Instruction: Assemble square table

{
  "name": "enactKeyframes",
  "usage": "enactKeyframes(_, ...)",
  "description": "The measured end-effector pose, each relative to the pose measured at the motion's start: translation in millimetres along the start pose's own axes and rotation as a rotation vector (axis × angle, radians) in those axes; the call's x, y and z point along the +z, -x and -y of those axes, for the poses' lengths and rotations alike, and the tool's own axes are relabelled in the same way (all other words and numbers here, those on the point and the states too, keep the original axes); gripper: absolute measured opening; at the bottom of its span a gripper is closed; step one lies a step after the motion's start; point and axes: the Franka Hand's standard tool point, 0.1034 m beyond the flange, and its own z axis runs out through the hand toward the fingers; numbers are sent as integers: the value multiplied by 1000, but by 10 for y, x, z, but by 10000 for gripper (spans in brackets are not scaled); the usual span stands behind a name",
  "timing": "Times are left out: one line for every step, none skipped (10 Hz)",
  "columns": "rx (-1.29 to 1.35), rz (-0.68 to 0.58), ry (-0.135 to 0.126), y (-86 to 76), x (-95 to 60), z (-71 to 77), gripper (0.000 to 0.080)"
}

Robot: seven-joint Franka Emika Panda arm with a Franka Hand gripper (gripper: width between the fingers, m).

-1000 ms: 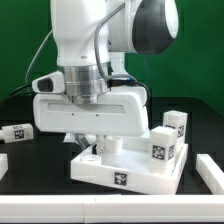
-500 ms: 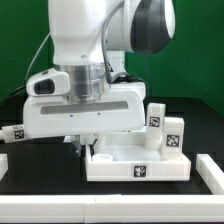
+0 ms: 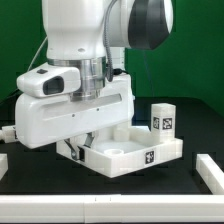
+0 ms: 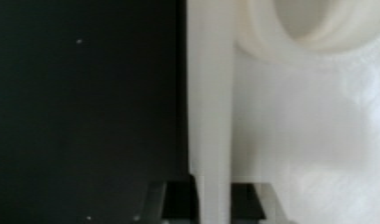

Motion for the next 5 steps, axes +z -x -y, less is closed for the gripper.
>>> enactKeyframes(-122,12,40,-219,-63,71,51)
enactKeyframes(-236,7,64,-499,-117,198,51)
enactKeyframes(-362,5,105,-642,-129,245,51)
enactKeyframes(-470,15,119,-625,-101,258,51)
enactKeyframes(-533,24,114,-570,-94,212,51)
